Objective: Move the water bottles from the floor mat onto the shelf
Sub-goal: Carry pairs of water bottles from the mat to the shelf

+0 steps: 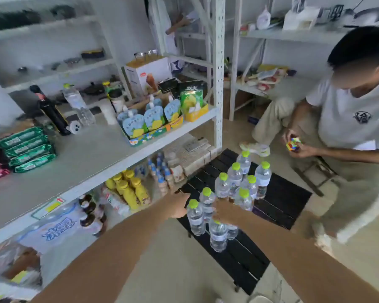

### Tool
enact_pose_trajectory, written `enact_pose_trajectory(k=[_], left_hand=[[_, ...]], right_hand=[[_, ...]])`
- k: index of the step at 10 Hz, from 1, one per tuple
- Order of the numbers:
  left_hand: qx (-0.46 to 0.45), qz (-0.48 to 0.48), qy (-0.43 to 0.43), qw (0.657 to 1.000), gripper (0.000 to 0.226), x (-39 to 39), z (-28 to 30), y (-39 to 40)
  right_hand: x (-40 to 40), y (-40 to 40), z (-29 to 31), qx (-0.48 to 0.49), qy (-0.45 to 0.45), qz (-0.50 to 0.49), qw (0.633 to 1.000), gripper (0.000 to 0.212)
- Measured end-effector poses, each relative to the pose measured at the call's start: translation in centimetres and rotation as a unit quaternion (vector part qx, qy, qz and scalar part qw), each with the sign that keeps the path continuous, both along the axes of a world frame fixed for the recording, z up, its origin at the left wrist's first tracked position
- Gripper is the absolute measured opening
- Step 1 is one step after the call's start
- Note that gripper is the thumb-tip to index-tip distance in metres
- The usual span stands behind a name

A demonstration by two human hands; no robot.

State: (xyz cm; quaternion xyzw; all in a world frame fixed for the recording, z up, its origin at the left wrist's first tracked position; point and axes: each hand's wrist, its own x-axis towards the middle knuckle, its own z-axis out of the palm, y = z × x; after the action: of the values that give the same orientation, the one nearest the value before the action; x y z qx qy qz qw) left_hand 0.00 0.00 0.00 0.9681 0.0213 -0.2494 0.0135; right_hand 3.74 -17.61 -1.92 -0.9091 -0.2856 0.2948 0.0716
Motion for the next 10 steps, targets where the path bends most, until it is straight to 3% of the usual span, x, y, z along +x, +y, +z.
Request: enact_pose_trajectory(k=[2,3,5,7,9,10], left_hand=[[-0.005,-0.009,0.073,0.997,0.059,3.9,-4.9,-0.8],[-0.029,-0.016,0.074,0.997,0.049,5.0,-6.4,-0.7],[-0.120,0.051,0.028,0.991,0.037,5.7,-7.5,-0.5],[-0.212,0.194,-0.079,0.955,0.028,4.8,-5.2,2.0],[-0.269,0.254,-0.249,0.895,0.009,3.2,3.4,9.7],[-0.263,0.303,-0.333,0.853,0.017,2.1,9.7,15.8]], right_hand=[[1.6,0.3,-4.4,-0.024,0.053,-0.007,0.998,0.050],[2.1,0.3,-6.2,-0.057,0.017,0.043,0.997,0.050],[3.3,1.3,-5.8,-0.011,0.053,0.032,0.998,0.036],[3.2,4.6,-1.0,0.079,0.038,0.046,0.995,0.035],[4.0,12.5,8.7,0.236,-0.024,0.115,0.965,0.028],[3.9,18.5,13.3,0.294,-0.054,0.130,0.945,0.030]])
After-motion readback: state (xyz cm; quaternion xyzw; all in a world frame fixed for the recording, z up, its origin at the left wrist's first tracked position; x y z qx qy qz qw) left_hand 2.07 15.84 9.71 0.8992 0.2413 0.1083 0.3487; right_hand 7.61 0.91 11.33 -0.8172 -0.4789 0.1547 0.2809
